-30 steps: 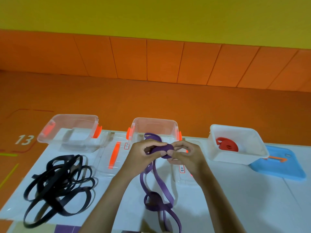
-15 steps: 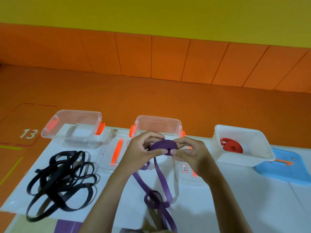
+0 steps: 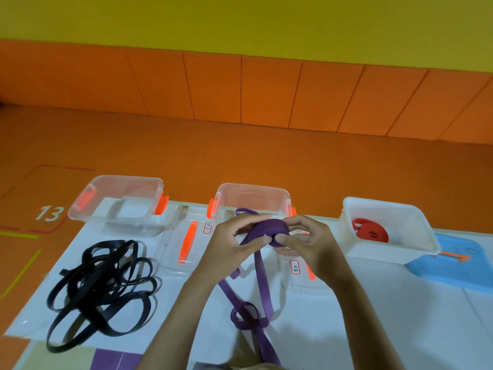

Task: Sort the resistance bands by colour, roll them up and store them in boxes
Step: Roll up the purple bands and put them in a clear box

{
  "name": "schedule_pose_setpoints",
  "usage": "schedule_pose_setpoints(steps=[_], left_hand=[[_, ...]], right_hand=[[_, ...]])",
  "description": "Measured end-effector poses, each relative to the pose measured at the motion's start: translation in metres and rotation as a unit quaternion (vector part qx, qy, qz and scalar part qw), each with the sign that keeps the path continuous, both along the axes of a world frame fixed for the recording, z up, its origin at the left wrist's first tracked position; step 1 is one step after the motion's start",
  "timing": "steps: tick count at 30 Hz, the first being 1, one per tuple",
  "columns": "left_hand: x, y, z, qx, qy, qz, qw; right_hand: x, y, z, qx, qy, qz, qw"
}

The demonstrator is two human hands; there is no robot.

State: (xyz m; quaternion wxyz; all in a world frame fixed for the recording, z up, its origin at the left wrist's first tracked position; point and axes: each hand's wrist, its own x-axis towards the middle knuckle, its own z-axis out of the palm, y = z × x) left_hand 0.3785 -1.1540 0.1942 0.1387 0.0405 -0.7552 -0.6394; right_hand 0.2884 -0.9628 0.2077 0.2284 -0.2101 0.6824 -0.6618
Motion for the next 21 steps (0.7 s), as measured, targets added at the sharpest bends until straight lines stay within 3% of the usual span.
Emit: schedule_pose_setpoints(steps=[3, 5, 11, 13, 17, 21], left_hand=[[-0.002, 0.003, 0.003, 0.048, 0.021, 0.045, 0.998], [-0.003, -0.001, 0.005, 0.031, 0.026, 0.048, 0.998], [-0.003, -0.022, 0.021, -0.005, -0.027, -0.04, 0.999], [-0.002, -0.023, 0.021, -0.036, -0.029, -0.048, 0.998], [0.002, -0.014, 0.016, -0.1, -0.017, -0.032, 0.994], [0.003, 0.002, 0.01, -0.047, 0.006, 0.026, 0.999]], right_hand=[[0.005, -0.005, -0.005, -0.071, -0.061, -0.007, 0.996], [0.011, -0.009, -0.011, -0.108, -0.102, -0.001, 0.989], [0.02, -0.01, -0.024, -0.159, -0.169, 0.041, 0.972], [0.02, -0.008, -0.021, -0.109, -0.142, 0.048, 0.983], [0.013, -0.003, -0.005, 0.076, 0.027, 0.015, 0.997], [0.009, 0.002, 0.007, 0.064, 0.092, 0.003, 0.994]])
